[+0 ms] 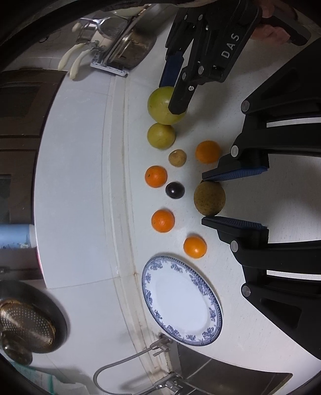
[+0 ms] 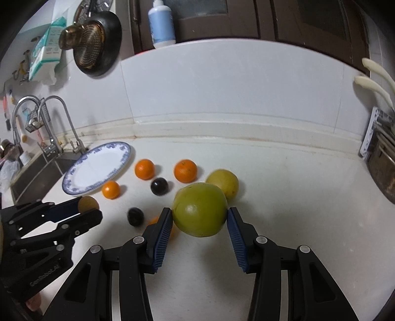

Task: Organize fruits
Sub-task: 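Carry the kiwi in the left tool while the right tool carries the pomelo over the plate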

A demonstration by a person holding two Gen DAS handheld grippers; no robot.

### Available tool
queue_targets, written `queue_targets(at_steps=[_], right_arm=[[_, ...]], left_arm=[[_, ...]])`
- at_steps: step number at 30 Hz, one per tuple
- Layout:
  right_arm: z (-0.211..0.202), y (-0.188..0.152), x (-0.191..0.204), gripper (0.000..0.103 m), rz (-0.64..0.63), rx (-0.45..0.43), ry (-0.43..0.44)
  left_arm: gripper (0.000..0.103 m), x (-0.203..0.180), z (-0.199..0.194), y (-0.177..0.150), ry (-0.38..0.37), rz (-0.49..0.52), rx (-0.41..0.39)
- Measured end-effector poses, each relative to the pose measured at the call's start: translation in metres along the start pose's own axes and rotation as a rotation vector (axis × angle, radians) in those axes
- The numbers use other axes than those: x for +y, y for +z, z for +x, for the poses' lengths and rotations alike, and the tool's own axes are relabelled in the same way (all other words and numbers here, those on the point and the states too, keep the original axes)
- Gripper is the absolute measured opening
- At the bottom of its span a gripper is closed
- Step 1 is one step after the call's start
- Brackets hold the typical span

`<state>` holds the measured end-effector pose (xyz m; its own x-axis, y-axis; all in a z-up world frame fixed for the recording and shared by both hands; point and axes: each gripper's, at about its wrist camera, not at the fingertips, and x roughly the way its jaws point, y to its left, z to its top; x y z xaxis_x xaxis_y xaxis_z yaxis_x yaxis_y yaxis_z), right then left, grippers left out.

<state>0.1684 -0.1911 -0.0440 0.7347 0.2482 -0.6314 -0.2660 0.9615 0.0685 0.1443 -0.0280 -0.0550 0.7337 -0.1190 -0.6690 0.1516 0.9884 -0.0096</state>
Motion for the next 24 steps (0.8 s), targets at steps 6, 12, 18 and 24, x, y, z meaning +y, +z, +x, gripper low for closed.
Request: queue_targets(at_steps=[6,12,18,24], right_arm=[[-0.014,0.012,0.019,0.046,-0.031,-0.04,0.012],[-0.019,0.024,0.046,0.046,-0.048,-0.066,0.029],[-0.016,0.035,0.075,0.046,-0.063,-0.088,0.058],[-0.004,0.046,0.108,0.046,-0.073,-0.097,0.1]], left_arm=[[0.029,0.019,-0.012,0.004,-0.001,-0.013,-0.03],[0.029,0.044,-0.026,0.011,0.005,-0.019,-0.058],[0.029,0.074,-0.04,0.015,0.029,-0.018,-0.085],[0.028,0.109,-0.044,0.016,0.067,-0.029,-0.091]])
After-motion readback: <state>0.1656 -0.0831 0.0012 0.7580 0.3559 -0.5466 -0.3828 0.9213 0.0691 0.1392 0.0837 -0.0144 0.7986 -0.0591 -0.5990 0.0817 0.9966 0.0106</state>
